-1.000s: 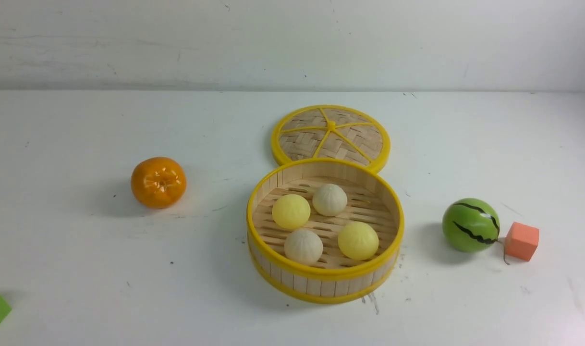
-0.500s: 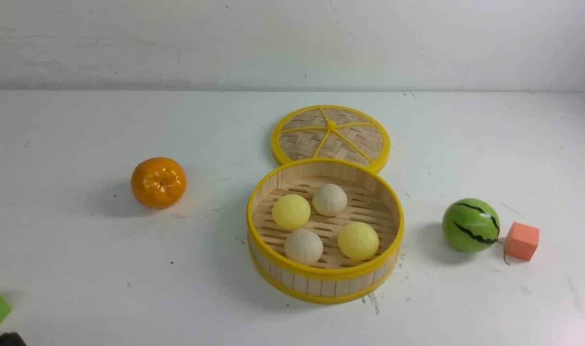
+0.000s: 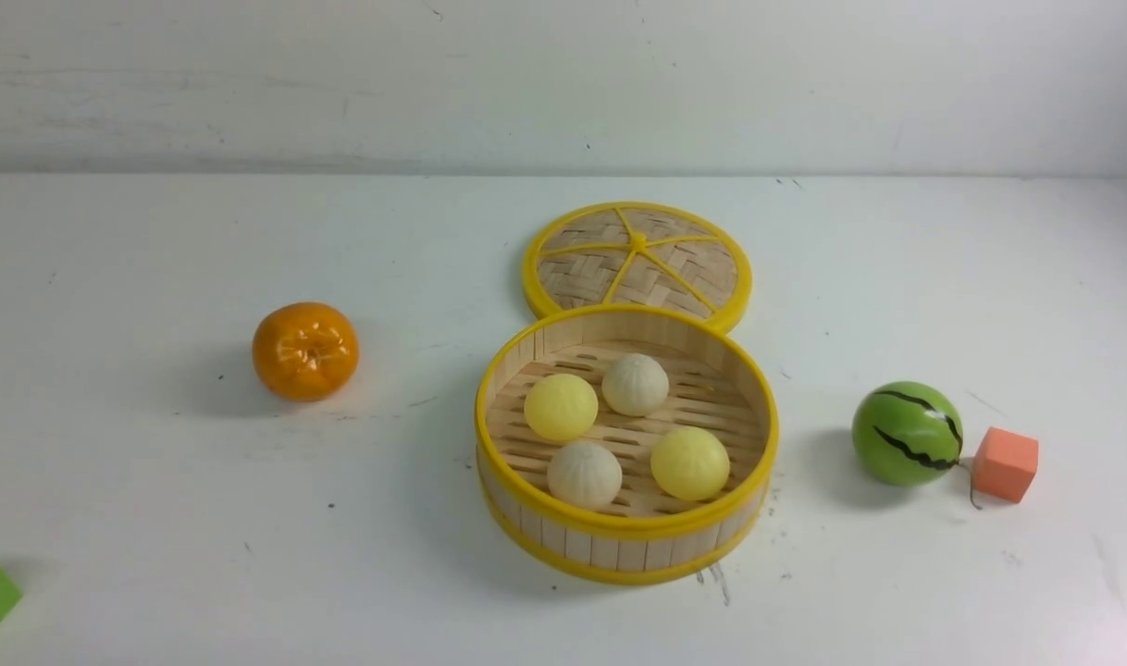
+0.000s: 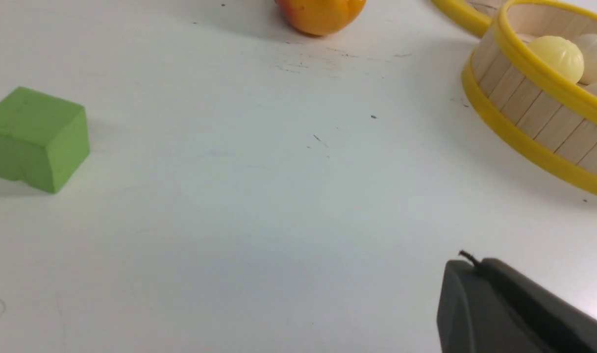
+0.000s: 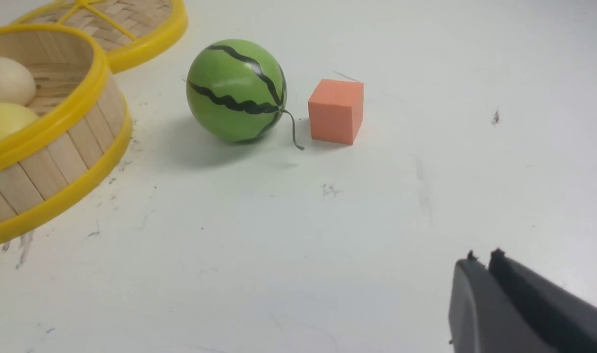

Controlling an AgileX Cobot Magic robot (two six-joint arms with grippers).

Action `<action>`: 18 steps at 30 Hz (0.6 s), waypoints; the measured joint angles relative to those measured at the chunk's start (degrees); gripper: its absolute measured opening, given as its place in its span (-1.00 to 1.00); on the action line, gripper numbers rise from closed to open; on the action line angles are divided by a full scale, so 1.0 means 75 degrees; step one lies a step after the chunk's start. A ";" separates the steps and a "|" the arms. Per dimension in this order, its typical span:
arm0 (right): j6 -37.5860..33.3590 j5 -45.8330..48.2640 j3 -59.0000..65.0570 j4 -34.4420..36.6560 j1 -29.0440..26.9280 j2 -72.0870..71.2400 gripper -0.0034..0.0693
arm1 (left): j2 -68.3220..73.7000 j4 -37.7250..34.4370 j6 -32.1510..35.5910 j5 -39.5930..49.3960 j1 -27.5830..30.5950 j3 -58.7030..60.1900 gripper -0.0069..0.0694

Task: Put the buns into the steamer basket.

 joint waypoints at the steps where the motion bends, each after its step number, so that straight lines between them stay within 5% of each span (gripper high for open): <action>1: 0.0000 0.0000 0.0000 0.0000 0.0000 0.0000 -0.81 | 0.0000 -0.0014 0.0000 -0.0007 0.0000 0.0000 -0.85; 18: 0.0000 0.0000 0.0006 0.0000 0.0000 0.0000 -0.74 | 0.0000 -0.0037 0.0000 0.0002 0.0209 0.0000 -0.85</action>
